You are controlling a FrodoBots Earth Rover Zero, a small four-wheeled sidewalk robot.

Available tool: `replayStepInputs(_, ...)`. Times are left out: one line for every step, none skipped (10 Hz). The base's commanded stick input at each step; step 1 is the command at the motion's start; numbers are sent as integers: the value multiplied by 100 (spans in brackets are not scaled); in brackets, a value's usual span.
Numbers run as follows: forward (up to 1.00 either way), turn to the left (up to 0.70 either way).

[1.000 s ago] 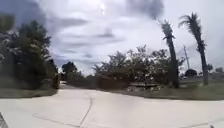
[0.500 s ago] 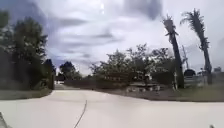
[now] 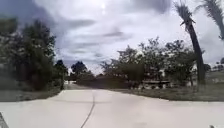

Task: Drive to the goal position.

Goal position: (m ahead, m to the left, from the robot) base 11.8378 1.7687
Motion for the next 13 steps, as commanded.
replayStepInputs(85,0)
replayStepInputs(85,0)
replayStepInputs(85,34)
replayStepInputs(85,23)
replayStepInputs(85,10)
replayStepInputs(85,0)
replayStepInputs(85,0)
replayStepInputs(85,0)
replayStepInputs(85,7)
replayStepInputs(85,32)
replayStepInputs(85,33)
replayStepInputs(85,34)
replayStepInputs(85,31)
